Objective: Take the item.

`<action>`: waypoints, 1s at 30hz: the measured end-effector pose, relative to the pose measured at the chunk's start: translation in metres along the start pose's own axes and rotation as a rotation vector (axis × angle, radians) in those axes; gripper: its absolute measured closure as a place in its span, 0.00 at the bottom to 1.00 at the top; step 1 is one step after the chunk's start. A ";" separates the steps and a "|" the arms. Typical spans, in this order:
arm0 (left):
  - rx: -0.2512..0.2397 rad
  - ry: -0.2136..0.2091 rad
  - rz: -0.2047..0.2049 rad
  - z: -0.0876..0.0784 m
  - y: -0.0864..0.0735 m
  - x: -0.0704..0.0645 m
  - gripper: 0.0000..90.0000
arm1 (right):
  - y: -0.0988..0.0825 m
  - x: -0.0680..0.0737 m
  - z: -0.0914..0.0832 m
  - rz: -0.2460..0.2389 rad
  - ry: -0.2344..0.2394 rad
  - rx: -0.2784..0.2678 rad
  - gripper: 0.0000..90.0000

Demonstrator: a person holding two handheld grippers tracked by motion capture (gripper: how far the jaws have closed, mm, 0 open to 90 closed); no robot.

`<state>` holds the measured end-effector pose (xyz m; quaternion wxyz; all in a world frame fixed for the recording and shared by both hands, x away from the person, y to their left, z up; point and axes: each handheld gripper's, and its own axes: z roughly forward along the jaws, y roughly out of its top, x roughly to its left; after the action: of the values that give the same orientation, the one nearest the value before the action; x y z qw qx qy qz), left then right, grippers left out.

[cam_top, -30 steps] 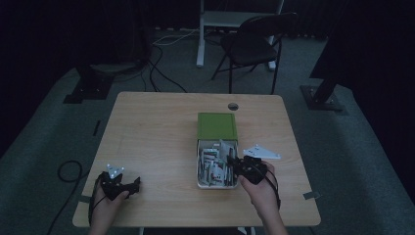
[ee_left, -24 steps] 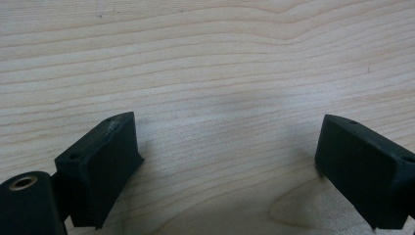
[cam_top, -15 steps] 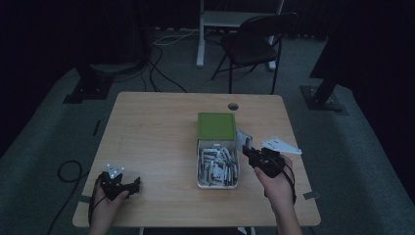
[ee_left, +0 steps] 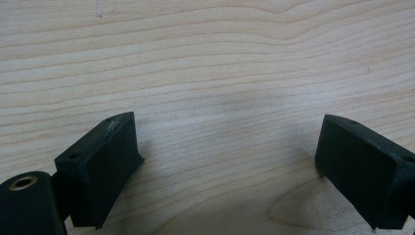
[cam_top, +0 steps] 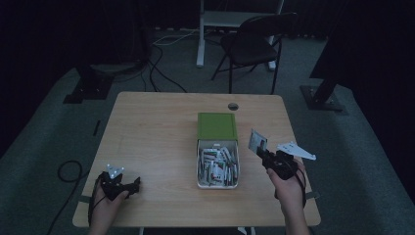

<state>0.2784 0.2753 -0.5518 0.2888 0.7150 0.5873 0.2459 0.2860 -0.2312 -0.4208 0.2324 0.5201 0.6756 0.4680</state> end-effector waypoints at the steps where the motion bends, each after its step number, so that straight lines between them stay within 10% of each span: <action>1: 0.000 0.000 0.000 0.000 0.000 0.000 0.11 | 0.000 0.000 0.000 0.000 0.000 0.000 0.95; 30: -0.003 0.000 -0.003 0.000 0.000 0.000 0.11 | -0.068 -0.054 0.030 0.088 -0.099 0.112 0.94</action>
<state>0.2785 0.2751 -0.5519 0.2903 0.7137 0.5879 0.2463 0.2959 -0.2712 -0.5032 0.2151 0.5841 0.6649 0.4130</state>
